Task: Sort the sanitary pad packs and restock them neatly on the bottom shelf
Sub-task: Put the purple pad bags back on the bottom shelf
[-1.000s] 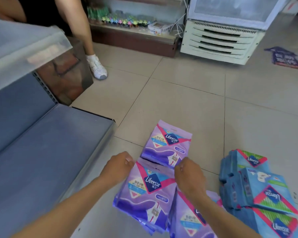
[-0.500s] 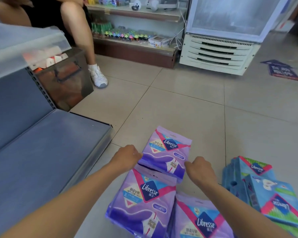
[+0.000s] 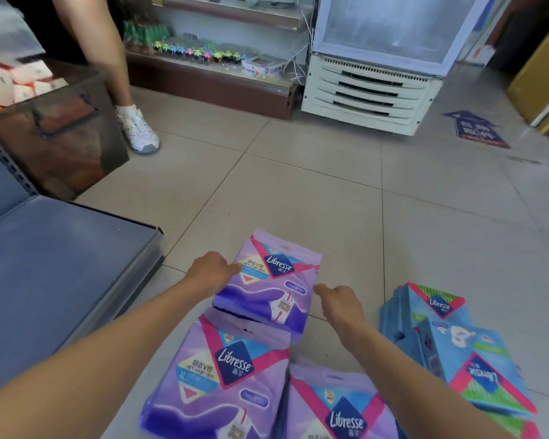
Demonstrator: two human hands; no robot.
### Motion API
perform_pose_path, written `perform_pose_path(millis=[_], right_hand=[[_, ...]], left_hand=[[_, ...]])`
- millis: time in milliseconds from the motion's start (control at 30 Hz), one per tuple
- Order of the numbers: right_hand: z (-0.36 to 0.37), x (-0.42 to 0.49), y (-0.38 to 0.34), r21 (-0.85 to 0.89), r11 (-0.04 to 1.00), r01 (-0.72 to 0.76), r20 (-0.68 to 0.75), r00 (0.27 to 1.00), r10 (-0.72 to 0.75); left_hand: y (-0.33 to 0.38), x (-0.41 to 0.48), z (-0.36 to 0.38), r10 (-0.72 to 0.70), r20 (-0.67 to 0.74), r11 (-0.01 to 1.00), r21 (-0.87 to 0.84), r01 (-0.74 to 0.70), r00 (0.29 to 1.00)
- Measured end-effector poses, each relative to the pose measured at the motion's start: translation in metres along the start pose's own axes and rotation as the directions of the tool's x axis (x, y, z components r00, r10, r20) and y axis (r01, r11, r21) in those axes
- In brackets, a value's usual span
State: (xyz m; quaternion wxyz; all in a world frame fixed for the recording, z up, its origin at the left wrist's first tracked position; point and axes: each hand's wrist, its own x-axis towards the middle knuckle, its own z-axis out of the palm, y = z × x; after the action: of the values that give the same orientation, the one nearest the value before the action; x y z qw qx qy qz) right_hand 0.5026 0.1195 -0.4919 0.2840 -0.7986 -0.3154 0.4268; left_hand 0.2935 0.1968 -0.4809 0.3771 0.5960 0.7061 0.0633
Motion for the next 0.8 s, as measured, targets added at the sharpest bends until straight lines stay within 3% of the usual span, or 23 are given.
perform_pose_path(millis=[233,567,800], right_hand=[[0.042,0.025,0.018,0.374,0.908,-0.191,0.229,0.967,0.11],[0.04,0.02,0.007,0.435,0.876,-0.21,0.218,0.968,0.124],[0.008,-0.028,-0.063,0.479,0.877,-0.036,0.229,0.97,-0.086]], left_hand=[[-0.019,0.033,0.036,-0.069,0.062,0.97,-0.23,0.081,0.996],[-0.004,0.022,0.028,-0.053,0.007,0.98,-0.191,0.053,0.999],[0.017,-0.027,-0.045,0.006,-0.065,0.941,-0.337,-0.028,0.998]])
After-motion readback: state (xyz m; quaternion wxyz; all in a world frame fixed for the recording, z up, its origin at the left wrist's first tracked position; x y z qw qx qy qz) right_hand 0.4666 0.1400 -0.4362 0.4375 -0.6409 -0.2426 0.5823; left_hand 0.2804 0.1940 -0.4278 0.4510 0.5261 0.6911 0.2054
